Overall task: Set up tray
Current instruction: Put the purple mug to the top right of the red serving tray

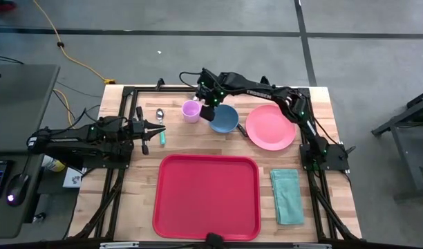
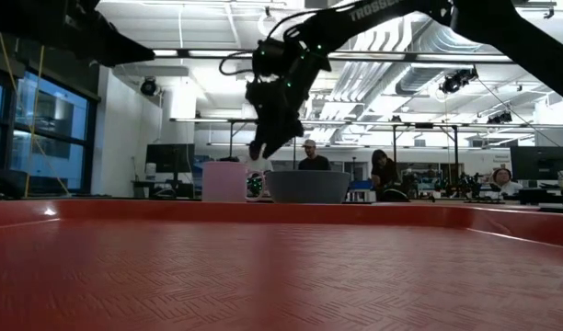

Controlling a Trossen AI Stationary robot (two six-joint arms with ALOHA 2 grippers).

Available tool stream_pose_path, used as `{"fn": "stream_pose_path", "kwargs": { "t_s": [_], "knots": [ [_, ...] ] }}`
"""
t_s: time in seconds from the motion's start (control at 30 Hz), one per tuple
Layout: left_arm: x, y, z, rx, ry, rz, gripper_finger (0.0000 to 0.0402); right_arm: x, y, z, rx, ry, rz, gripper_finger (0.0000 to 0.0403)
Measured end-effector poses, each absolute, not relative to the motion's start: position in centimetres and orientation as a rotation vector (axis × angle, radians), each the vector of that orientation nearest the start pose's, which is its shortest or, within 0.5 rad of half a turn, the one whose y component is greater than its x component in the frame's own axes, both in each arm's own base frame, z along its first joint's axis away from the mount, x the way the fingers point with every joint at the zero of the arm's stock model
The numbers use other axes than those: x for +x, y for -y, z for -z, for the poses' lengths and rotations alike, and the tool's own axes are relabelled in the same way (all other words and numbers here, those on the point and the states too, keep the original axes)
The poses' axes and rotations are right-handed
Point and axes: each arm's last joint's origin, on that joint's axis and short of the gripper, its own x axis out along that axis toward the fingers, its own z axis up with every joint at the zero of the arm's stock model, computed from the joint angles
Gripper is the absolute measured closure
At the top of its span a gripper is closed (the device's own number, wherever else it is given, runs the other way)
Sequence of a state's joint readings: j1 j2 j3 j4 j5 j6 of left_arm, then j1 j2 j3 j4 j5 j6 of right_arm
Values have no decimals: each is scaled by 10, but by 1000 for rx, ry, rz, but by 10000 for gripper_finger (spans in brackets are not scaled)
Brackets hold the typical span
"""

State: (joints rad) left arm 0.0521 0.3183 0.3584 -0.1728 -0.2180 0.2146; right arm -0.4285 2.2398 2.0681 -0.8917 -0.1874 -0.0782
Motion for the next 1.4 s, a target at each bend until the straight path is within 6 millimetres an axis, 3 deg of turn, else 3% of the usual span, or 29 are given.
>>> {"fn": "stream_pose_path", "kwargs": {
  "t_s": [0.23, 0.73, 1.0, 1.4],
  "knots": [
    [106, -12, -242, 225, -172, -253, 334, 438, 203, -224, 287, -1017, 183, 171],
    [106, -12, -242, 224, -172, -253, 334, 448, 203, -212, 260, -969, 147, 171],
    [106, -12, -242, 223, -173, -253, 334, 454, 197, -188, 276, -1026, 98, 171],
    [106, -12, -242, 223, -174, -253, 334, 458, 194, -188, 179, -1034, 155, 185]
  ]
}}
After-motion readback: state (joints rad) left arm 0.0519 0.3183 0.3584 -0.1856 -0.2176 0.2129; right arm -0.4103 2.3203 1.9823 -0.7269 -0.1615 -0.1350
